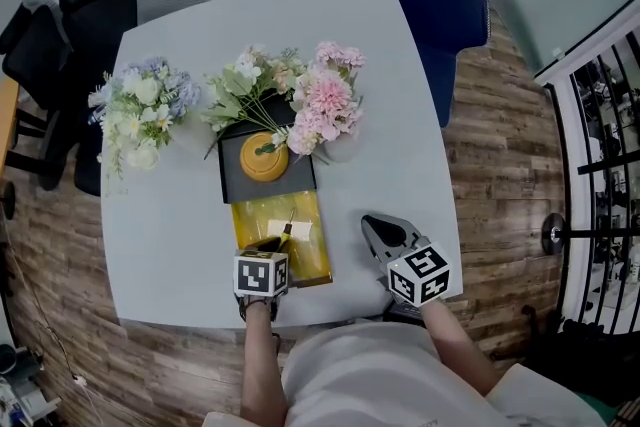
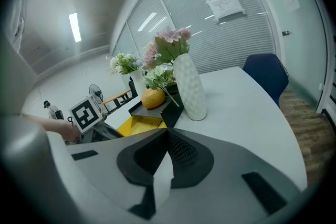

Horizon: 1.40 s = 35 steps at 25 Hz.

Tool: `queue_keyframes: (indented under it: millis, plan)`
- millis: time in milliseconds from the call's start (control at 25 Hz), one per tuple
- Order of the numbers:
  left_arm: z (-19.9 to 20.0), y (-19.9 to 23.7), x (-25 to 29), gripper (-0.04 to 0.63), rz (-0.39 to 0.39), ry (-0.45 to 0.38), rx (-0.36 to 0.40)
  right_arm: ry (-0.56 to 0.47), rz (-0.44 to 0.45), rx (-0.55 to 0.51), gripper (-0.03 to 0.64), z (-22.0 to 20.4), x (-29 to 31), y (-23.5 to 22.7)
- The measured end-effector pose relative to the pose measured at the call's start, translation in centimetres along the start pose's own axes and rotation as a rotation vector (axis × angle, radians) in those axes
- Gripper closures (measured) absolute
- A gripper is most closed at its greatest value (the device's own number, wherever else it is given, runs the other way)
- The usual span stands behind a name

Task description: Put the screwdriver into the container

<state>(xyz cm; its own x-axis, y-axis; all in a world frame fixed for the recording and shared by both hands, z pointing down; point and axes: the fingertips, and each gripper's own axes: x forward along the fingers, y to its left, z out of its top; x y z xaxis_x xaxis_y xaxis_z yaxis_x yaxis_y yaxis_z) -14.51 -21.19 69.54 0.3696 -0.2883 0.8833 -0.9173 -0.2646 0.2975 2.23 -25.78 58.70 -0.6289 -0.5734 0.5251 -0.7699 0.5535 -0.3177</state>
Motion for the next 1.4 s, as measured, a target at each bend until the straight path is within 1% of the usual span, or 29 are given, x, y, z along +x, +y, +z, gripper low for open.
queue_keyframes:
  millis: [80,200,320,520,760,920,1280,1400]
  plan:
    - [0.0,-0.1,-0.1,0.517,-0.002,-0.006,0.006,-0.003,-0.003,-0.003,0.601,0.1,-0.3,0.0]
    - [0.2,-0.1,-0.2,0.494,-0.001,-0.020,0.008,-0.007,-0.011,-0.008,0.601,0.1,-0.7,0.0]
    - [0.3,-0.1,-0.5,0.483,0.000,-0.040,-0.004,-0.016,-0.016,-0.011,0.601,0.2,-1.2,0.2]
    - [1.1,-0.4,-1.8,0.482,0.011,-0.107,-0.021,-0.037,-0.021,-0.024,0.601,0.5,-2.6,0.7]
    - [1.7,-1.5,-4.0,0.483,0.016,-0.206,-0.018,-0.067,-0.035,-0.047,0.601,1.0,-3.9,1.5]
    - [2.2,-2.2,-5.8,0.494,0.017,-0.289,-0.014,-0.099,-0.041,-0.064,0.601,1.7,-4.7,2.4]
    - [3.4,-4.0,-10.9,0.526,0.034,-0.493,0.034,-0.156,-0.050,-0.109,0.601,2.9,-6.5,4.3]
    - [3.3,-4.3,-12.2,0.542,0.043,-0.524,0.042,-0.174,-0.051,-0.120,0.601,3.3,-7.0,5.0]
